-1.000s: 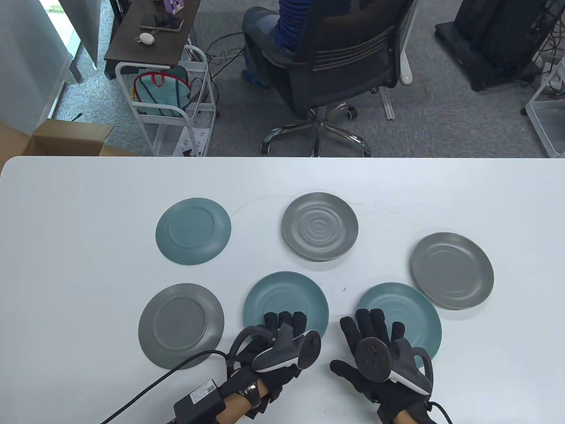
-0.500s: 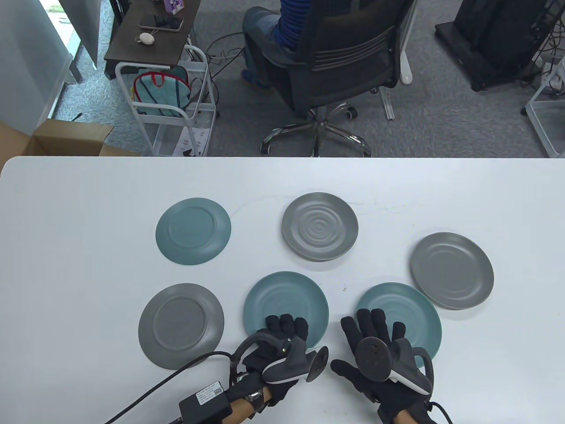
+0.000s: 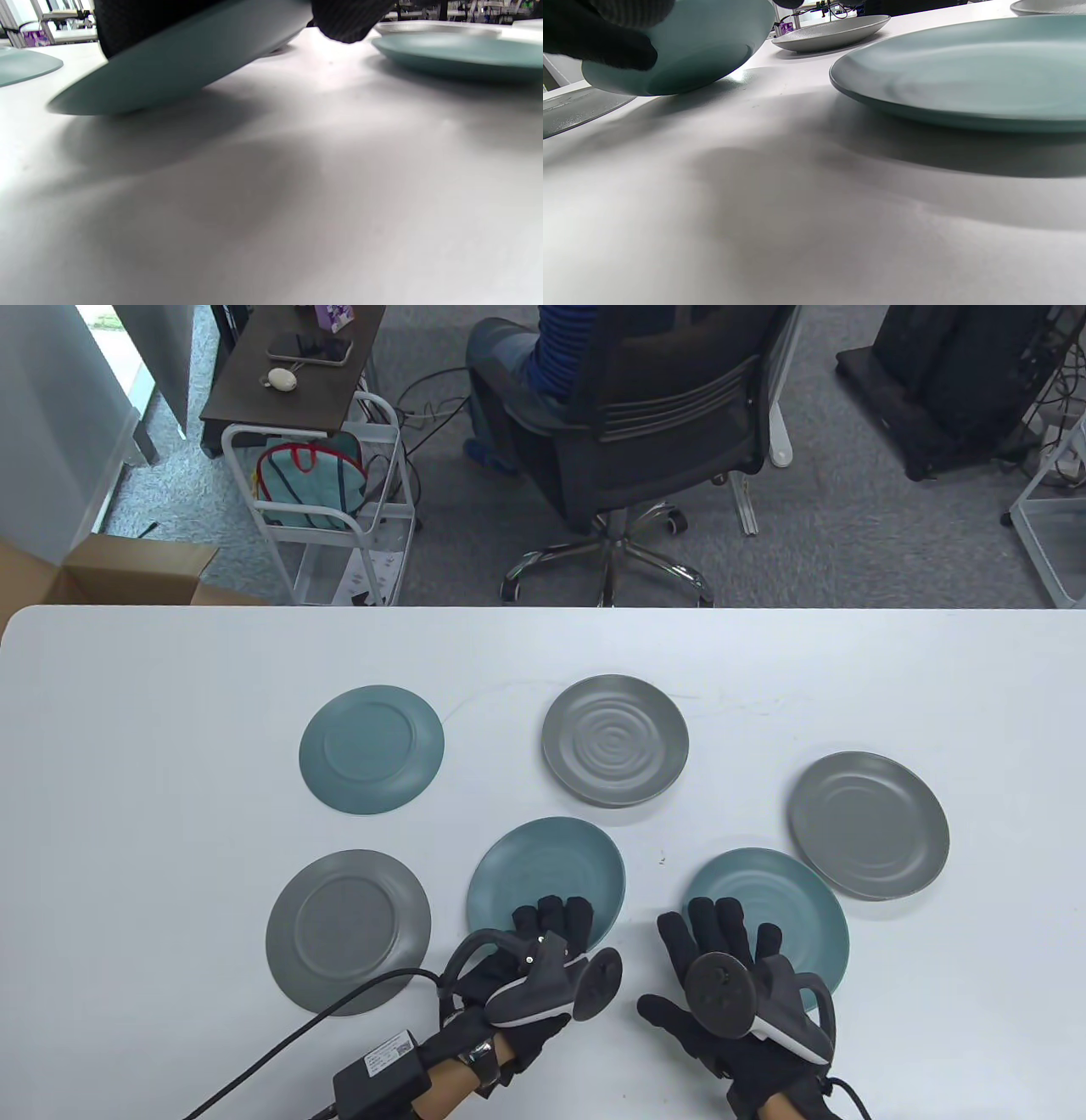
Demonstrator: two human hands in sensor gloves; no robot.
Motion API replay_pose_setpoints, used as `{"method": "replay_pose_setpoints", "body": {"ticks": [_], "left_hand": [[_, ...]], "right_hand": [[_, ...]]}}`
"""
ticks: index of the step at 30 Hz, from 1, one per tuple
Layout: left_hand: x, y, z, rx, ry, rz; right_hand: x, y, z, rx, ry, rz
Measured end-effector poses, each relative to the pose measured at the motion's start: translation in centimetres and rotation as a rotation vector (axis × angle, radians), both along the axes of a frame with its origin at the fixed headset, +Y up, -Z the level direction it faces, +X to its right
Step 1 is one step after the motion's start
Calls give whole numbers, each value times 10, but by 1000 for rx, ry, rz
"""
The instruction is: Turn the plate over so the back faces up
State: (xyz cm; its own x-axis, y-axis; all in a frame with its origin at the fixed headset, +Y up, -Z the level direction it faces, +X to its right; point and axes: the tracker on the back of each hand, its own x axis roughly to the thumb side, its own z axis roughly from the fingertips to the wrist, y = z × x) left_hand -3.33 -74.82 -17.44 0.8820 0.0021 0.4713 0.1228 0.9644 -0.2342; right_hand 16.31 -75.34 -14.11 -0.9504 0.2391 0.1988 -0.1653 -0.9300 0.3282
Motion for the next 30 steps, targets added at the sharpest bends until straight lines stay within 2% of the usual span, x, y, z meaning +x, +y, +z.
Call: {"method": "replay_pose_setpoints", "body": {"ticks": [18,30], "left_hand": [[-38,57,-24,-208,108,502],[-72,63,-48,-377,226,808]], "right_hand": [[-1,-2,0,-16,17,-10],[-2,-2,0,-17,22,-14]]}}
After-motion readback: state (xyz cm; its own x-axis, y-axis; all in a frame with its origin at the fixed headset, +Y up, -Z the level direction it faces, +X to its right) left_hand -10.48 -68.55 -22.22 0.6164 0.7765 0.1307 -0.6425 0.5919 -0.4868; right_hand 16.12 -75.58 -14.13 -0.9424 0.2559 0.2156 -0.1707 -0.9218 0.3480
